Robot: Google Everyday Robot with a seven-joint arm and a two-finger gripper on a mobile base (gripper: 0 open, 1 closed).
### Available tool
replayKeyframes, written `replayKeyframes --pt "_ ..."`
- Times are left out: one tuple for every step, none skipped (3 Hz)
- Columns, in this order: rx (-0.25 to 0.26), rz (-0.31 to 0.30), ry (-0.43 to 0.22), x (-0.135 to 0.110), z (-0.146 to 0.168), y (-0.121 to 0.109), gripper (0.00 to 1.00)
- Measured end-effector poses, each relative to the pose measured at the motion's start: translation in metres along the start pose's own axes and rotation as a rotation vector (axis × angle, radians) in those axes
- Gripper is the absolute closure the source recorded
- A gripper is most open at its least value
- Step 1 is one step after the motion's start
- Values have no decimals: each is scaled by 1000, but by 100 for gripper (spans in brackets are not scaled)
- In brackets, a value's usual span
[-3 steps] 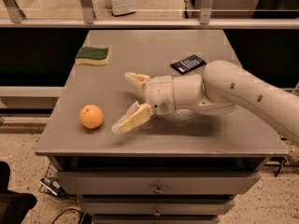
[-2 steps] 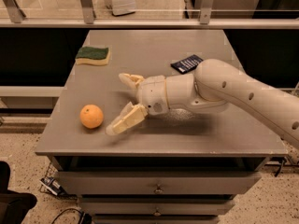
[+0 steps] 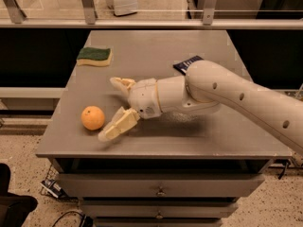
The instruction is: Pick orange
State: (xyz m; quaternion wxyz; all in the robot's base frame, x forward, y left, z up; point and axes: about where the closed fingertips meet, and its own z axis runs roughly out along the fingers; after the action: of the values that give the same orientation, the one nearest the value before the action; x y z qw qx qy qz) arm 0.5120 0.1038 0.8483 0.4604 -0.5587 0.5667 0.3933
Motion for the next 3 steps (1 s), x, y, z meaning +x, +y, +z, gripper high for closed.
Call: replayKeyframes --pt "-23 -21 14 -9 8 10 0" --pt "-44 -31 25 -14 15 18 19" --pt "-66 -23 28 -12 23 23 42"
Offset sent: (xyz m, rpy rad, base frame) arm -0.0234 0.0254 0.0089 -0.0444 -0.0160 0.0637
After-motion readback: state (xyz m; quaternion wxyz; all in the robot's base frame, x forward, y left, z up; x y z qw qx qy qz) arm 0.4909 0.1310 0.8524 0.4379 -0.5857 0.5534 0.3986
